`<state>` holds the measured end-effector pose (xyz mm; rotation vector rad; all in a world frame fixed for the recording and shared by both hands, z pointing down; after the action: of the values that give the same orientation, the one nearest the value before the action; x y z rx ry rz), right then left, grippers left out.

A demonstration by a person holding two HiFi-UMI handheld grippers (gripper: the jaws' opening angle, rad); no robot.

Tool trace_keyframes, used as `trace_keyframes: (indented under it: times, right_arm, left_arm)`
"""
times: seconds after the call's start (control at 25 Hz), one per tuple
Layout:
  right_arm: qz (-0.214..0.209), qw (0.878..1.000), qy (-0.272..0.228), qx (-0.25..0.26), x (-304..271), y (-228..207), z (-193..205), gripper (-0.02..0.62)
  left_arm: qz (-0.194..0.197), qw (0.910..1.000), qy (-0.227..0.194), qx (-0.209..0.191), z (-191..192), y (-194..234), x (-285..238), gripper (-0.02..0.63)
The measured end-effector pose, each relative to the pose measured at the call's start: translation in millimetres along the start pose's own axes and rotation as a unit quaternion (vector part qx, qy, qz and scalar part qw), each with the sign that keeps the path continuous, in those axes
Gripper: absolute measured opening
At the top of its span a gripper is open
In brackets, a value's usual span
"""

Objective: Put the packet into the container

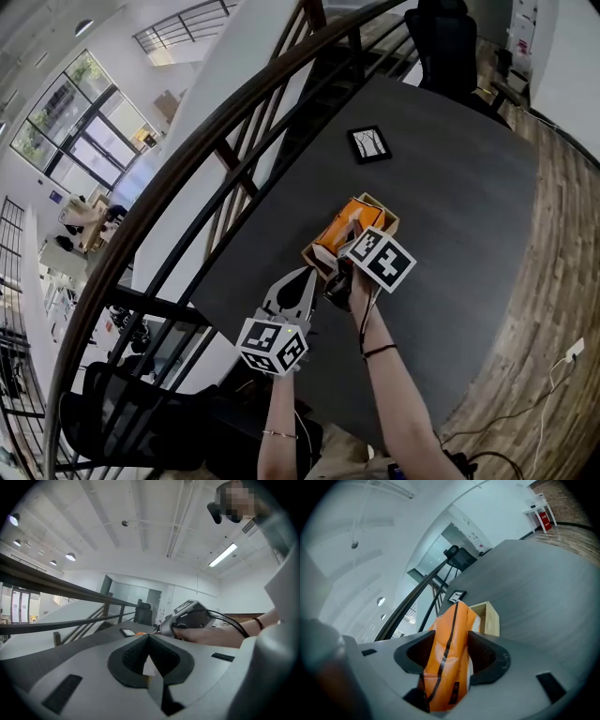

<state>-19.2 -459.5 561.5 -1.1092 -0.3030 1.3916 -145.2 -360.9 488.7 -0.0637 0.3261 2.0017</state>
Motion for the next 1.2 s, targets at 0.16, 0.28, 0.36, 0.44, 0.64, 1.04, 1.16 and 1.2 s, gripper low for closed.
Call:
trace_keyframes:
  times: [0.16,0.28,0.36,0.44,0.64,1.04,1.16,1.2]
  right_arm:
    - [-0.028,0.999,-0.008,0.015,2.3,10.4,-4.7,0.219]
    - [-0.035,0.999,-0.006,0.013,3.6,11.6,-5.4,0.222]
    - [-0.033,0.999,-0.003,0.007,3.8,8.9,-4.4,0.222]
    - [-0.030,1.000,0.002,0.007,3.7,5.9,-3.3,0.221]
    - [-0.077,0.995,0.044,0.041,12.3,12.2,0.7,0.221]
    - [-0.187,0.973,0.101,0.095,55.5,39.1,5.5,0.012]
    - [-0.242,0.955,0.124,0.116,80.0,55.8,9.4,0.009]
    - [-0.257,0.949,0.133,0.128,89.6,60.9,11.5,0.009]
  left_arm:
    - [-0.012,0.9999,-0.006,0.006,-4.1,6.7,2.2,0.008]
    - [-0.016,0.9998,-0.009,0.008,-6.4,8.7,4.3,0.008]
    - [-0.016,0.9998,-0.010,0.010,-6.9,8.8,5.0,0.008]
    - [-0.015,0.9998,-0.011,0.011,-7.2,7.5,5.5,0.008]
    - [-0.012,0.9998,-0.015,0.010,-11.2,-2.3,8.8,0.008]
    - [-0.012,0.9995,-0.029,0.002,-24.2,-33.2,25.5,0.008]
    - [-0.011,0.9994,-0.033,-0.001,-28.0,-45.9,35.3,0.008]
    - [-0.011,0.9993,-0.035,0.000,-28.9,-50.3,39.2,0.008]
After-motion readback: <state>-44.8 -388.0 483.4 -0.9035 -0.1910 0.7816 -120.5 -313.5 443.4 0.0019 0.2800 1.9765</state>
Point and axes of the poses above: the fingertips, and each gripper's own axes: x backward along the fingers, y to its left, z out of its underside, the point moved 1 cm from there along x, backward along the fingers, and after that the axes turned 10 degrees about -z, right-handed, at the moved point
